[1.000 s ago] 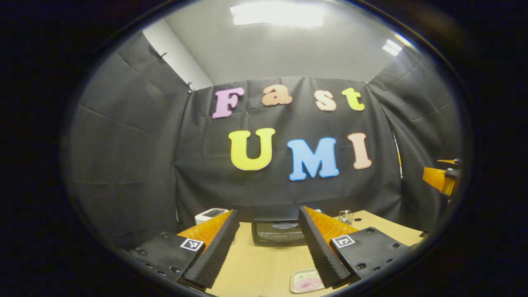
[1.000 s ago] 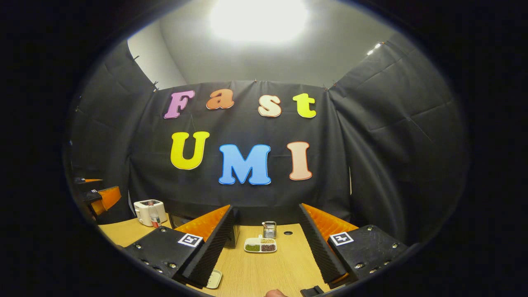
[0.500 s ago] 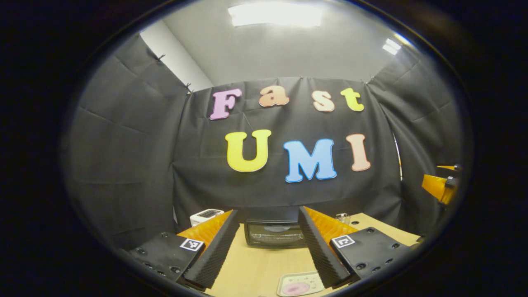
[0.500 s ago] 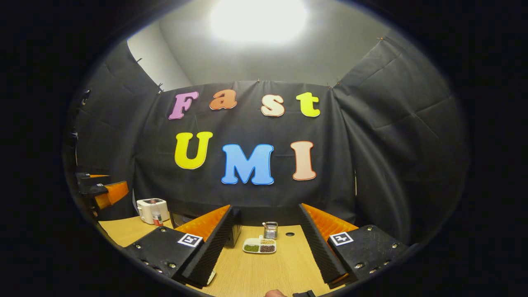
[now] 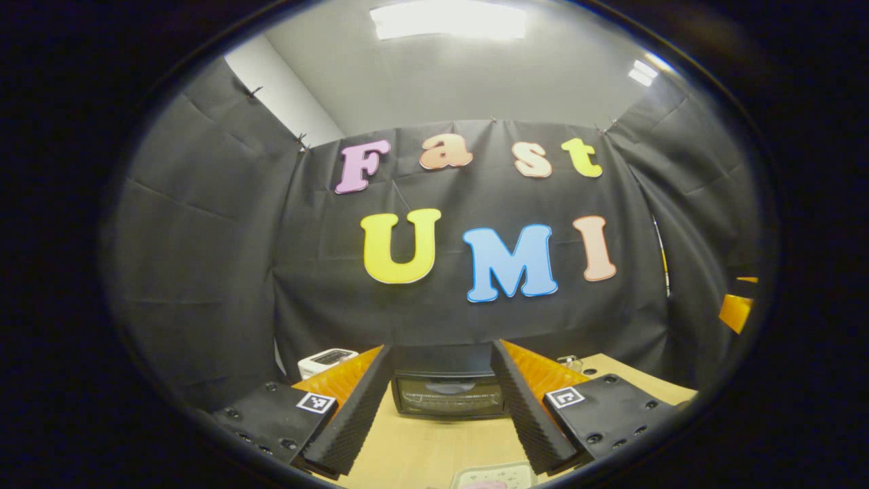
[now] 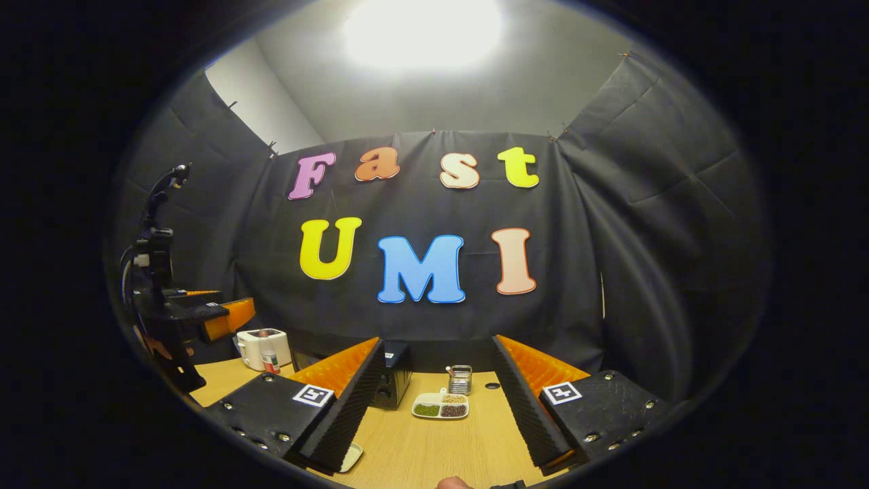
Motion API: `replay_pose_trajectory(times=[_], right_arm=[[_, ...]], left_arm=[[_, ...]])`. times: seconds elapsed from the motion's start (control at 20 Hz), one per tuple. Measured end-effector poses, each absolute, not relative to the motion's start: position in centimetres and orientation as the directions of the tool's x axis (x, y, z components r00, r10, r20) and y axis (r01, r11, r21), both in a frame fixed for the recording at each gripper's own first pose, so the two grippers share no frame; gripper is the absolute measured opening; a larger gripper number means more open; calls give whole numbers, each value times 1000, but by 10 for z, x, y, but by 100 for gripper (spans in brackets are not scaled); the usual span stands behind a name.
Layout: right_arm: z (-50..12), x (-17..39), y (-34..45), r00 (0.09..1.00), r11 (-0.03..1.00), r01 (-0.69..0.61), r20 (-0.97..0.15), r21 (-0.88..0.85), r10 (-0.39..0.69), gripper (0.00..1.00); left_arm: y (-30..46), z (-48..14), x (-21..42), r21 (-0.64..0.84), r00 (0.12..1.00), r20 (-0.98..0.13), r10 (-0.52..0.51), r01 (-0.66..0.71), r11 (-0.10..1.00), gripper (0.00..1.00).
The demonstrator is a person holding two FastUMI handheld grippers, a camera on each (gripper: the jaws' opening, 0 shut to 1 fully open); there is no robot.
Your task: Open the electric oven with the left hand, put the food in, and close the electric oven.
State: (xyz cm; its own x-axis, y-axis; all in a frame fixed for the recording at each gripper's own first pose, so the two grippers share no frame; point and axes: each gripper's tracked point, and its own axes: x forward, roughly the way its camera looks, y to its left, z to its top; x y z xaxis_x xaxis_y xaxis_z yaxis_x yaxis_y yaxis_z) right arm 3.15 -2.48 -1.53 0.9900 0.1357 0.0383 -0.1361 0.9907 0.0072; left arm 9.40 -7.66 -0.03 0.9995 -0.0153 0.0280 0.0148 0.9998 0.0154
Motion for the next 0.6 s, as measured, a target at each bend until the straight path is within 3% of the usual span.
replay_pose_trajectory(times=[0.1,0.3,0.35,0.45,0.6], right_arm=[[-19,42,-23,994,994,-106,27,-1,106,96],[-26,63,-14,998,998,-65,13,-2,65,96],[-28,68,-12,999,999,-52,6,-2,52,96],[-26,77,-12,1000,1000,-19,11,2,19,96],[-37,90,-11,1000,1000,26,-12,-2,-26,96]], left_arm=[[-78,-9,119,17,999,23,-32,32,999,100],[-77,-37,173,9,997,-17,-69,69,998,91],[-77,-43,187,6,996,-28,-80,80,997,91],[-78,-53,211,4,995,-39,-97,97,995,100],[-81,-73,248,9,991,-65,-118,119,993,97]])
